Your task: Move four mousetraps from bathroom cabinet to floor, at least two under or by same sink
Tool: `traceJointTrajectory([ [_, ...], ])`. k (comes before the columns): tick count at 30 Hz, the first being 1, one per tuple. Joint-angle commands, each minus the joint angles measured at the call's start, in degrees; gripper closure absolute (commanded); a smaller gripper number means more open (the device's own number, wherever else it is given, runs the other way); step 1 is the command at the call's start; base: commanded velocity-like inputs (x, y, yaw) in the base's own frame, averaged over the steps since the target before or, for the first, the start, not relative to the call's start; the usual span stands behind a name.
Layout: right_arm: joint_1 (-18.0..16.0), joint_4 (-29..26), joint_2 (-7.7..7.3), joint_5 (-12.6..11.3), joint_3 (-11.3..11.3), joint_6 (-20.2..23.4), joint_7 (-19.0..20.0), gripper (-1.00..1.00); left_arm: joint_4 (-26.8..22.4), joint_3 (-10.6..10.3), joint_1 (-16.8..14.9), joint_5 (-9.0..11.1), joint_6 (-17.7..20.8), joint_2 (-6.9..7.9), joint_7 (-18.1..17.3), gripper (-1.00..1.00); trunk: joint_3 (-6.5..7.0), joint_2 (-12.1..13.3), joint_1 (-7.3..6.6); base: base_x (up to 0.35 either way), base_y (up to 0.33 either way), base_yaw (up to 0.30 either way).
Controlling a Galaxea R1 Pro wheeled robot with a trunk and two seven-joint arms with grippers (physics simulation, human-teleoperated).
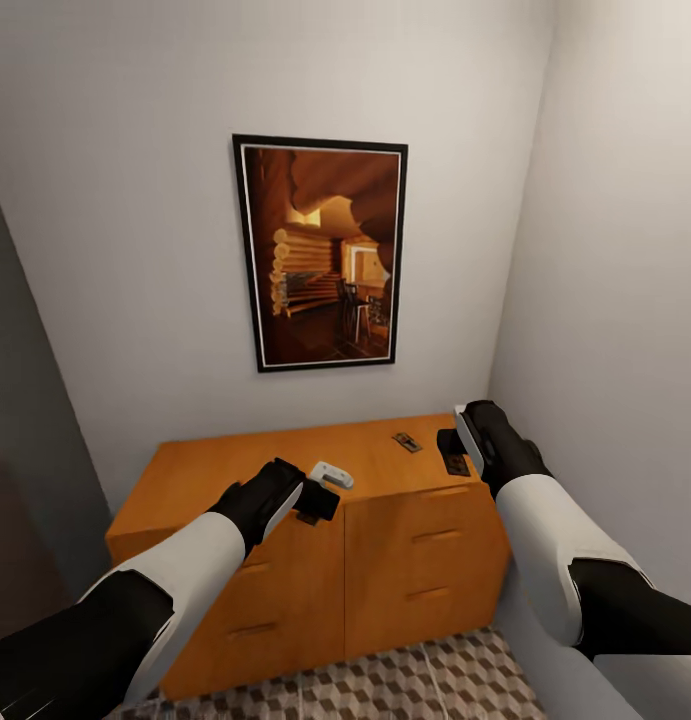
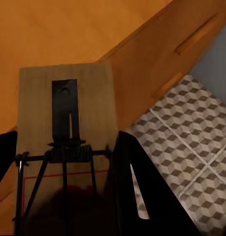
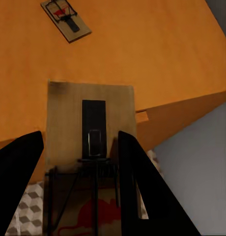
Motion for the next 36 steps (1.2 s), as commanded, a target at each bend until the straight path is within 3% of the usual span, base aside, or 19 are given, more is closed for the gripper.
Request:
traceJointTrajectory([
  [1,-0.05,-0.07,0.08,0.47,-0.35,0.22,0.28,1.0,-0.02,-0.14,-0.06,0.1,0.24,0.0,-0.08,1.0,0.08,0.32,-0.24,-0.337,0.0,0.0],
  [19,-0.05,-0.05,0.08,0.47,-0.35,0.22,0.29,1.0,-0.02,-0.13,-0.07,0.07,0.22,0.0,-0.08,1.0,3.31,7.54,-4.19,-0.293,0.0,0.0],
  [28,-0.05,0.32,0.06,0.34,-0.41,-0.07,0.35,1.0,-0.02,0.06,-0.08,0.13,0.14,0.0,-0.14,1.0,3.31,7.54,-4.19,-0.019,0.0,0.0],
  [31,-0.05,2.49,-0.04,0.32,-0.48,-3.05,0.31,1.0,0.61,0.17,-0.06,0.11,0.09,0.0,-0.07,1.0,3.31,7.54,-4.19,-0.001,0.0,0.0],
  [33,-0.05,6.71,-0.07,0.36,-0.46,-7.57,0.29,1.0,2.5,0.2,0.02,0.17,-0.47,0.0,0.03,1.0,3.31,7.54,-4.19,0.0,0.0,0.0],
  [36,-0.05,15.33,-0.12,0.42,-0.45,-13.42,0.28,1.0,8.26,0.38,0.14,0.45,-4.83,0.0,0.07,1.0,3.31,7.54,-4.19,0.0,0.0,0.0],
])
